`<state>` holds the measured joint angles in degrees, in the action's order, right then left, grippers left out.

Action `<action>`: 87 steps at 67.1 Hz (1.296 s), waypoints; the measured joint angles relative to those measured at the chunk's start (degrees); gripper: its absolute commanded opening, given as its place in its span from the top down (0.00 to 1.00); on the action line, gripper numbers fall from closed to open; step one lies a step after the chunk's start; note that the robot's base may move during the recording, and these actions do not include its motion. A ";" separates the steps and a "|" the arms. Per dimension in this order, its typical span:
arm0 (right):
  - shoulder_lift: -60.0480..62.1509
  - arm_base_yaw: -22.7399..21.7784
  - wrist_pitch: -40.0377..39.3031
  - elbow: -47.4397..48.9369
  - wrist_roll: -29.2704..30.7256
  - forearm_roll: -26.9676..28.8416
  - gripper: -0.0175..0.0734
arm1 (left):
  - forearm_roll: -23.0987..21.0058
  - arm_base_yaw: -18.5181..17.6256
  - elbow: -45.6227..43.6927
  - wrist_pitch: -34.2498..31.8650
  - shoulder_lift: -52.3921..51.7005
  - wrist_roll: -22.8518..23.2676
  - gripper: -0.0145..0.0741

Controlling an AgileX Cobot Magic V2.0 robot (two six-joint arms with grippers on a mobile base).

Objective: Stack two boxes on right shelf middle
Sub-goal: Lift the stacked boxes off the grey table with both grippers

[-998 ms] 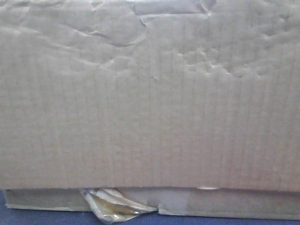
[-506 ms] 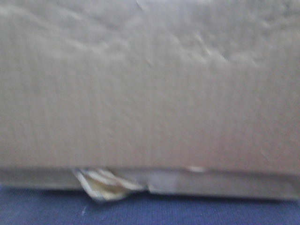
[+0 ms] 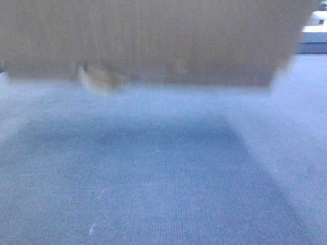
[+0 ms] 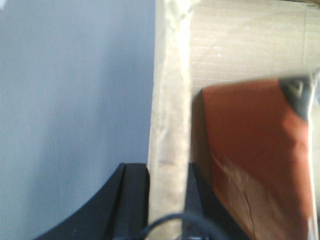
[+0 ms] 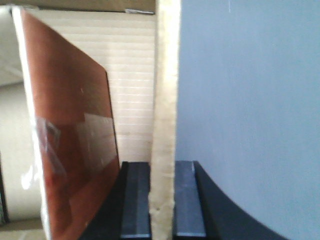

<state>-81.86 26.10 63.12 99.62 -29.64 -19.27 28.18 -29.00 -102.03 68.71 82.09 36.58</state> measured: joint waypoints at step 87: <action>0.00 0.00 -7.34 0.73 0.00 -3.30 0.99 | 3.76 0.00 -2.10 -3.65 -0.14 -0.65 0.96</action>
<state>-81.86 26.10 55.78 100.36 -29.64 -22.57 31.94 -29.00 -104.13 65.06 81.95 35.93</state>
